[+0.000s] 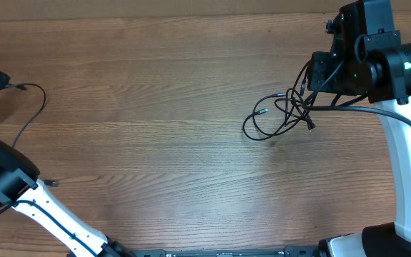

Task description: Untangle cables

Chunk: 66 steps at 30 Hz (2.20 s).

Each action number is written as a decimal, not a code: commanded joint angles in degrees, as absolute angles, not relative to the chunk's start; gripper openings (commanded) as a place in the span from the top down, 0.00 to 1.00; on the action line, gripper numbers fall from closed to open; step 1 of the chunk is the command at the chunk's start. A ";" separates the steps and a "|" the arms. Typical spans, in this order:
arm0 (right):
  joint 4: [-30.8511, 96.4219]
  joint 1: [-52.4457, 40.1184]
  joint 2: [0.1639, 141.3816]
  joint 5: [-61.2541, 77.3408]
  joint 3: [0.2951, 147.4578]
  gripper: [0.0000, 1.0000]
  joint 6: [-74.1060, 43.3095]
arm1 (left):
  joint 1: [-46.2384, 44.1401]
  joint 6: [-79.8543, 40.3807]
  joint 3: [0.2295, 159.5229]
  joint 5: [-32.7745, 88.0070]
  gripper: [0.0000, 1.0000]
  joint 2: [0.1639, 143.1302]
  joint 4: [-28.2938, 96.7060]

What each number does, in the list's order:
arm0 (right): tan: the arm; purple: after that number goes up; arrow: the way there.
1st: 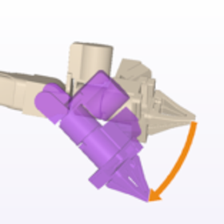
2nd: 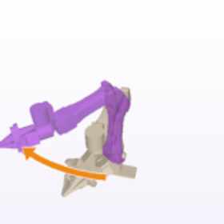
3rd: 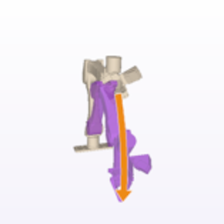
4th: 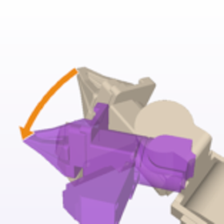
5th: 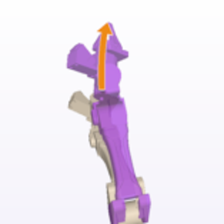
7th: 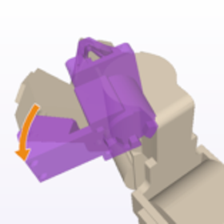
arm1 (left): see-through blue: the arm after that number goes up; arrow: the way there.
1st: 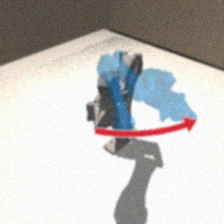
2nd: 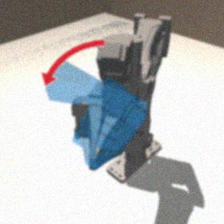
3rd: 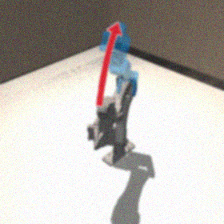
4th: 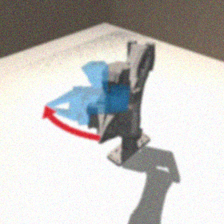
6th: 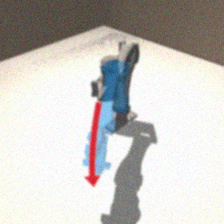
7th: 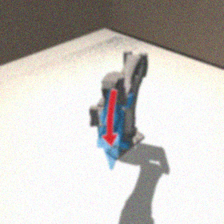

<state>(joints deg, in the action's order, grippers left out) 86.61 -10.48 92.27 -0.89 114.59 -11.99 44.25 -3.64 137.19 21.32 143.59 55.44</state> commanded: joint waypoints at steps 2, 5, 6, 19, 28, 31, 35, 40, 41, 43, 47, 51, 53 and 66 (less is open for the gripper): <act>86.46 -10.02 91.64 -1.19 114.80 0.95 -12.40 | 43.88 -5.41 137.84 24.01 0.01 130.72 55.44; 86.87 -10.02 91.64 -1.19 114.80 0.96 -12.40 | 43.88 -6.72 137.84 24.12 0.00 124.09 55.57; 87.00 -10.02 91.64 -1.21 114.80 0.96 -12.40 | 43.86 -7.38 137.84 24.34 0.00 121.54 55.81; 85.86 -10.02 91.64 -1.23 114.80 0.96 -12.36 | 34.02 -2.17 137.84 34.15 0.01 98.48 68.55; 85.08 -10.02 91.44 -1.23 114.87 0.96 -11.88 | 13.91 13.89 137.73 34.26 0.01 99.90 80.58; 83.46 -10.00 90.76 -1.21 114.89 0.96 -11.68 | 8.69 18.70 137.73 36.97 0.00 102.89 84.14; 82.21 -10.00 89.32 -1.19 115.61 0.96 -11.07 | 2.50 26.98 137.73 45.76 0.00 108.77 88.01; 82.11 -10.00 87.37 -1.17 116.25 0.96 -10.37 | -4.08 31.88 137.73 54.26 0.00 118.04 89.95; 82.13 -10.00 87.02 -0.93 116.25 0.96 -10.37 | -5.30 32.45 137.73 55.53 0.00 119.87 89.97; 82.11 -10.00 86.17 1.43 116.25 0.96 -10.35 | -9.02 34.50 137.73 59.79 0.01 125.10 89.73; 82.13 -10.02 85.60 5.19 116.25 0.96 -8.51 | -13.52 36.27 137.73 66.24 0.00 130.80 87.57; 82.15 -10.00 85.60 8.21 116.25 0.96 -8.40 | -17.04 36.29 137.73 72.10 0.01 132.86 81.82; 82.06 -10.02 85.60 10.68 116.25 0.96 -8.36 | -18.83 36.29 137.73 71.85 0.00 132.81 78.06; 81.12 -10.00 85.60 15.11 116.25 0.96 -6.90 | -26.02 40.73 137.73 66.92 0.19 132.64 71.46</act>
<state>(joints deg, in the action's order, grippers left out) 81.67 -10.48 86.63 13.69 114.65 -7.44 -25.87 38.26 137.19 67.90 133.84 71.42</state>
